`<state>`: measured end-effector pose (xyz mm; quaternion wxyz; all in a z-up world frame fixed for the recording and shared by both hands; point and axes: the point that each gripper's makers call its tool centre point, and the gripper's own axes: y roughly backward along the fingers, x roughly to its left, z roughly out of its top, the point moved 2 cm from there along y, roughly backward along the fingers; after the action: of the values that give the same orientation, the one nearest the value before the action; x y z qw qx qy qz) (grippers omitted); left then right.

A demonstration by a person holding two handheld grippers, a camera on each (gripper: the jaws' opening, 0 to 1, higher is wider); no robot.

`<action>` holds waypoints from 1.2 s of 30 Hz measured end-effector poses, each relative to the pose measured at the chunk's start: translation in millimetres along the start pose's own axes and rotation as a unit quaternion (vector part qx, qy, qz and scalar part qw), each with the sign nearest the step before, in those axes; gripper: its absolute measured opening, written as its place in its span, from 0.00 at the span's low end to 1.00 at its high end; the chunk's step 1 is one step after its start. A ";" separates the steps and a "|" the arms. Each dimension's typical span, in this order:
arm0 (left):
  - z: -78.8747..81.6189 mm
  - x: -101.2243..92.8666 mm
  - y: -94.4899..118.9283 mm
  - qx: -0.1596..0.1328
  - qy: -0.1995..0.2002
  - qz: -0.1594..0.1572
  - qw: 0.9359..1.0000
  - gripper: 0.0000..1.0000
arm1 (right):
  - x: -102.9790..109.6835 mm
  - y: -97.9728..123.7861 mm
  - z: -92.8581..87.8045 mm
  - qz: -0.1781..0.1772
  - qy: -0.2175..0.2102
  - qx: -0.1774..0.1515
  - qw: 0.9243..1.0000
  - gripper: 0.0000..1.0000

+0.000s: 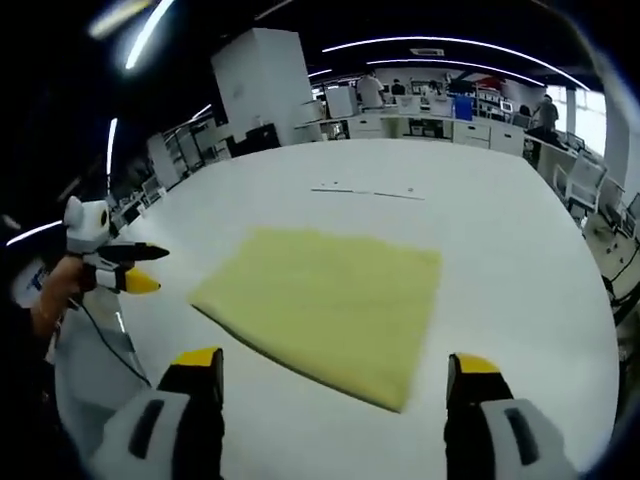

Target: Fold the garment on the visible template until the final outline fits inside the template.

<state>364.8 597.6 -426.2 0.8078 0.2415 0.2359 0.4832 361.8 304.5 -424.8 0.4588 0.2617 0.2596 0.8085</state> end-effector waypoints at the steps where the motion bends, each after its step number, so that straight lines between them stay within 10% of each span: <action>1: 1.0 -1.9 1.4 -0.002 -0.002 -0.003 1.000 0.82 | 1.2 1.8 0.7 0.001 0.003 -0.001 1.000 0.94; 36: -19.3 -16.9 36.6 -0.023 -0.017 0.005 1.000 0.99 | 38.4 37.0 -7.3 0.022 0.058 -0.055 0.997 0.99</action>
<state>321.4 600.9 -416.1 0.8144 0.2326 0.2099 0.4885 317.6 320.4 -398.6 0.4385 0.1946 0.2347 0.8455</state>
